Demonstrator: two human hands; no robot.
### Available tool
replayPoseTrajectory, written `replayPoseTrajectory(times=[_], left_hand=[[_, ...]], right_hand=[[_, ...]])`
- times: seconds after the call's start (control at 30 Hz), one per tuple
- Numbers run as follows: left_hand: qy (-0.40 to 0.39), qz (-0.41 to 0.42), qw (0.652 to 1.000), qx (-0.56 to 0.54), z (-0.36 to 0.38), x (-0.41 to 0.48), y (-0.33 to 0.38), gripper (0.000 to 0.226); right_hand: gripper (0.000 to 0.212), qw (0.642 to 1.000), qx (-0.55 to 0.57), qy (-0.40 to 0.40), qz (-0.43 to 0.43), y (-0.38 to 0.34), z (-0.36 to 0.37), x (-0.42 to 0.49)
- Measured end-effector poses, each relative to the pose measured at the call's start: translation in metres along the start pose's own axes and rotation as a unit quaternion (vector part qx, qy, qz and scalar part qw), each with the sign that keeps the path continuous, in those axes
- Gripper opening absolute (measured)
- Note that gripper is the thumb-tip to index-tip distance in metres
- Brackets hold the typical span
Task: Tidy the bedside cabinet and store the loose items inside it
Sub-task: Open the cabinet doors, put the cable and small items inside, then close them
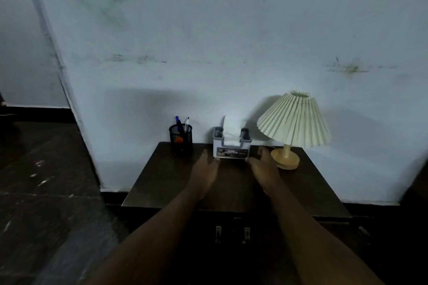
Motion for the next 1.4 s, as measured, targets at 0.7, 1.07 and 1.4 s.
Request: replayPoseTrajectory(times=[0.7, 1.07, 1.4], left_hand=[[0.011, 0.083, 0.996, 0.028, 0.018, 0.024, -0.016, 0.055], [0.212, -0.095, 0.95, -0.207, -0.112, 0.147, -0.099, 0.074], [0.099, -0.007, 0.993, -0.061, -0.108, 0.12, -0.051, 0.075]], right_hand=[[0.051, 0.992, -0.025, 0.097, -0.081, 0.019, 0.031, 0.014], [0.077, 0.977, -0.011, -0.146, -0.156, -0.043, 0.19, -0.031], [0.046, 0.985, -0.043, -0.12, -0.117, -0.054, 0.227, 0.022]])
Point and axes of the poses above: each hand's wrist, its own x-axis towards the middle knuckle, its own z-axis out of the palm, y = z × x, the point moved 7 cm from there along x, towards the middle knuckle, and after that the axes turned 4 degrees about y, right-handed, at the moved point
